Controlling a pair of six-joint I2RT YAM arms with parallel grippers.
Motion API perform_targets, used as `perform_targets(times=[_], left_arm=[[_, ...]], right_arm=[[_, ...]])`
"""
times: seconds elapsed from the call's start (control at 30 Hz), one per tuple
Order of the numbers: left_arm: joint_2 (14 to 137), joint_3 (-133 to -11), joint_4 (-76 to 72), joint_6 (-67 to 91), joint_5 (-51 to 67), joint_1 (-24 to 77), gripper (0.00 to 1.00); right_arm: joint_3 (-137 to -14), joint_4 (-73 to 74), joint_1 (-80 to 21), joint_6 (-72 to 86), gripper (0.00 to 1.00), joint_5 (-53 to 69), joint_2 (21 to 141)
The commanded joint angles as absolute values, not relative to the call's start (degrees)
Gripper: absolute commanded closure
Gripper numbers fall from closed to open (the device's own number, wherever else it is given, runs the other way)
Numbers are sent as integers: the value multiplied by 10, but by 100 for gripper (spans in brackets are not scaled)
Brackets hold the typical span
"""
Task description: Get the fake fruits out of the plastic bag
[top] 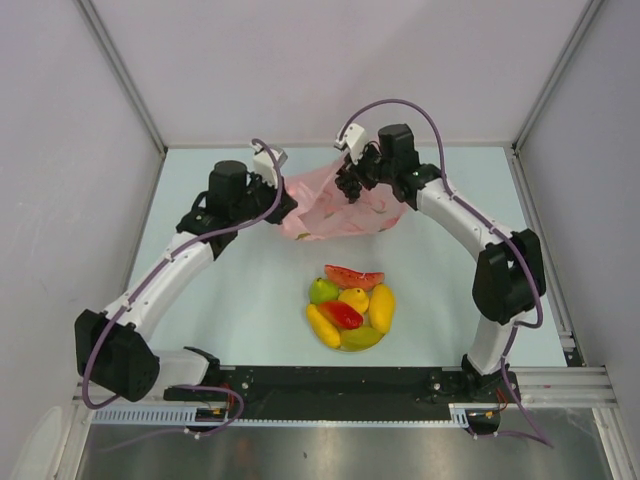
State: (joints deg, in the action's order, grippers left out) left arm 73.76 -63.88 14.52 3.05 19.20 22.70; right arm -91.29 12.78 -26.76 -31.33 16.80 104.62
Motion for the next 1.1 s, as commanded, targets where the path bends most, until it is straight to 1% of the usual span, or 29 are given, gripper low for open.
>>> perform_targets(times=[0.0,0.17,0.3,0.43,0.57,0.8,1.07], left_arm=[[758,-673,105,80,185,226,100],[790,-707,94,103,171,223,100],[820,-742,99,105,161,215,100],[842,-769,105,112,157,213,100],[849,-772,101,116,157,213,100],[845,-755,98,122,163,213,100],[831,-733,97,120,165,214,100]], right_arm=[[-887,139,-272,-316,100,172,1010],[-889,171,-279,-337,100,189,968],[-888,207,-279,-337,100,233,923],[-883,275,-278,-321,100,271,874],[-859,304,-283,-319,100,294,797],[-826,345,-308,-266,100,300,723],[-786,376,-341,-286,100,291,705]])
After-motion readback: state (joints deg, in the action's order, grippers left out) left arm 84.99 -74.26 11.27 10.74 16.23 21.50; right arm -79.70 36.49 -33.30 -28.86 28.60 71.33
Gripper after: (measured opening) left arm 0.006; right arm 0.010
